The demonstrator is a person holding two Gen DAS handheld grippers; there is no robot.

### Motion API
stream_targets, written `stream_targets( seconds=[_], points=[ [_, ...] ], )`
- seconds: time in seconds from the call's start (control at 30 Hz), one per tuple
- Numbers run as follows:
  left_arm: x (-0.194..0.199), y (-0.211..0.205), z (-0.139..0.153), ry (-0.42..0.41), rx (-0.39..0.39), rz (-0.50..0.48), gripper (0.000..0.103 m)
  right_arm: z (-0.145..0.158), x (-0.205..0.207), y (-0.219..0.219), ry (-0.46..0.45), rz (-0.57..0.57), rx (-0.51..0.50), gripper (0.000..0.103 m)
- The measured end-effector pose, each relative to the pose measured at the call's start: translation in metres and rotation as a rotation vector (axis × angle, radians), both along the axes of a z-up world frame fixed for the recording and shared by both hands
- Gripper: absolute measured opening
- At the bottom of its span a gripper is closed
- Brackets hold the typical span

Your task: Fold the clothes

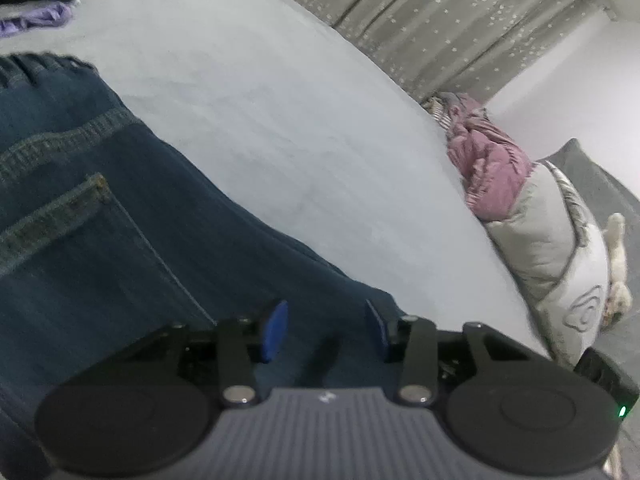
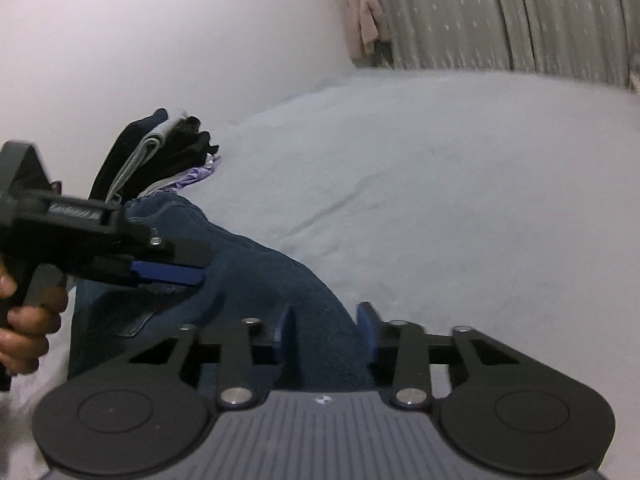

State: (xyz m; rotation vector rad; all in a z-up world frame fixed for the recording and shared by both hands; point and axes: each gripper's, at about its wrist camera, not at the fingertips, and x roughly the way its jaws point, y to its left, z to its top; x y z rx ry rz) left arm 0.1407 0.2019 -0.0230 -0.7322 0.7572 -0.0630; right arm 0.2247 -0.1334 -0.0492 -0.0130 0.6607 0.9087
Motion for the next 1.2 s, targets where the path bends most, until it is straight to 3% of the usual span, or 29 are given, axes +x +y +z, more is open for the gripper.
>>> stream_targets(
  seconds=[0.1,0.2,0.3,0.37,0.43,0.5,0.6,0.77,0.87,0.9,1.0,1.2],
  points=[
    [0.000,-0.005,0.000,-0.006,-0.008,-0.031,0.039,0.006,-0.020,0.000,-0.057,0.028,-0.003,0.009],
    [0.001,-0.015,-0.004,-0.004,-0.019,-0.066,0.039,0.007,-0.044,0.007,-0.094,0.101,-0.051,0.008],
    [0.000,-0.024,-0.009,0.009,0.022,-0.078,0.040,0.004,-0.059,0.018,-0.128,0.157,-0.114,0.008],
    [0.002,-0.030,-0.012,0.014,0.062,-0.078,0.037,0.001,-0.065,0.021,-0.138,0.170,-0.134,0.008],
    [-0.001,-0.037,-0.012,0.021,0.100,-0.069,0.025,0.000,-0.066,0.023,-0.138,0.169,-0.139,0.008],
    [-0.002,-0.042,-0.013,0.034,0.140,-0.067,0.022,-0.001,-0.062,0.026,-0.119,0.166,-0.133,0.010],
    [0.000,-0.040,-0.012,0.040,0.119,-0.061,0.021,0.003,-0.046,0.025,-0.024,0.131,-0.055,0.012],
    [0.003,-0.034,-0.016,0.043,0.078,-0.085,0.022,0.000,0.006,0.001,0.316,-0.008,0.226,0.015],
    [0.004,-0.038,-0.016,0.039,0.111,-0.103,0.024,-0.011,0.032,0.004,0.459,-0.083,0.295,0.028],
    [0.004,-0.038,-0.016,0.039,0.114,-0.104,0.024,-0.015,0.039,0.008,0.488,-0.100,0.294,0.033],
    [0.005,-0.037,-0.014,0.042,0.119,-0.126,0.025,-0.032,0.055,0.022,0.571,-0.126,0.282,0.033],
    [0.008,-0.036,-0.014,0.035,0.115,-0.163,0.026,-0.048,0.065,0.050,0.644,-0.098,0.375,0.034]
  ],
)
